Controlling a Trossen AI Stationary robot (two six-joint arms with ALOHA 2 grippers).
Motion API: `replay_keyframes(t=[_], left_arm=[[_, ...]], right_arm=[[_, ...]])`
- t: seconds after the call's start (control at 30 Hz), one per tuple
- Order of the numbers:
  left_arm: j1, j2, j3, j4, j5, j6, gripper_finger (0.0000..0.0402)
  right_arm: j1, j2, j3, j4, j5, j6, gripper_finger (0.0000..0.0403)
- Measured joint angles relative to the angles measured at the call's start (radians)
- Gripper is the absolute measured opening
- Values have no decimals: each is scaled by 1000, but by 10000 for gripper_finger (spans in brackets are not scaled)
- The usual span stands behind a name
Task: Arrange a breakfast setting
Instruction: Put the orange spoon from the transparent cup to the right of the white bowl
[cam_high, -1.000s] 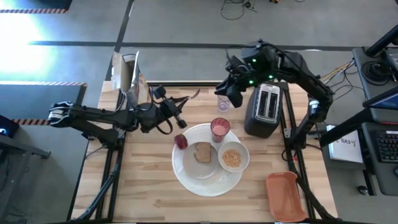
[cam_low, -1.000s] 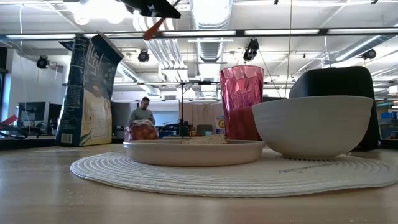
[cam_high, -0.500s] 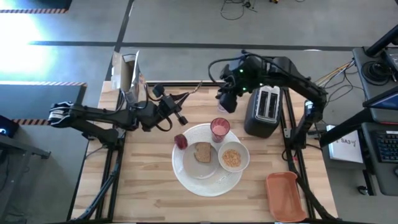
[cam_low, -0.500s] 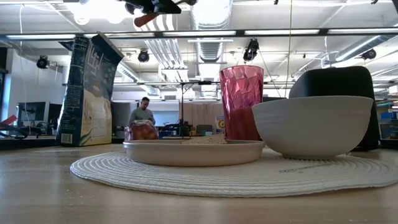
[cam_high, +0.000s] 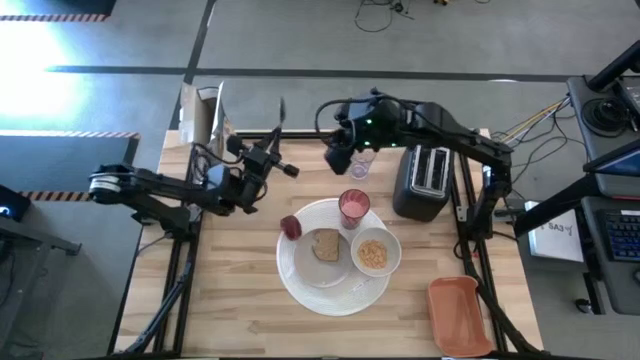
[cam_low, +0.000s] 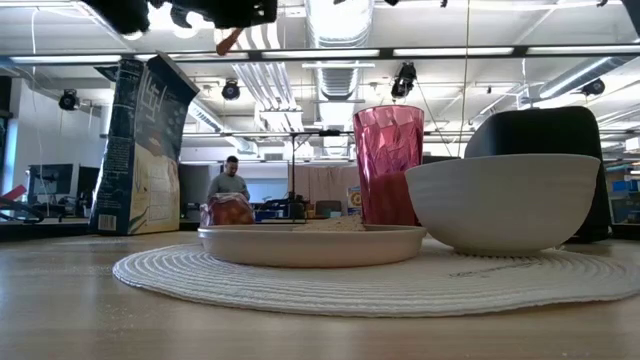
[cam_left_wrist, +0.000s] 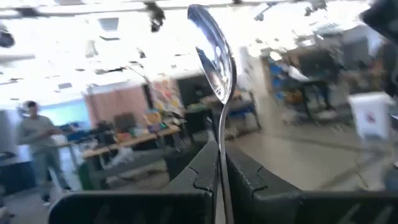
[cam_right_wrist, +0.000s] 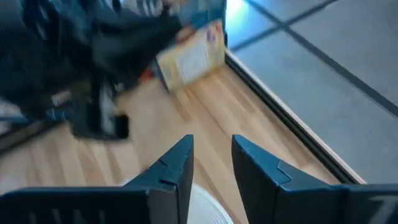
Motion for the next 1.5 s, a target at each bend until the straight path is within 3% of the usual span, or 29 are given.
replay_keyframes(t=[0.13,0.33,0.63,0.83,1.0,1.23,1.37,1.5], left_arm=[[7,80,-9,260,3,128,0],[22,222,39,449,-6,276,0],[64,345,168,463,-54,329,0],[71,348,207,463,-16,343,0],[51,306,190,464,-17,385,0],[-1,152,143,442,-3,423,0],[-35,33,105,284,93,260,0],[-46,-105,92,-74,295,-59,0]], right_arm=[[7,1,-48,168,28,44,90],[2,2,-105,324,-22,63,74],[2,5,-110,381,-50,59,62],[3,15,-111,380,-51,58,82],[3,12,-111,344,-51,21,108],[-10,6,-104,210,-43,-24,141],[-8,7,-105,192,-76,-126,148],[-8,14,-106,193,-193,-194,142]])
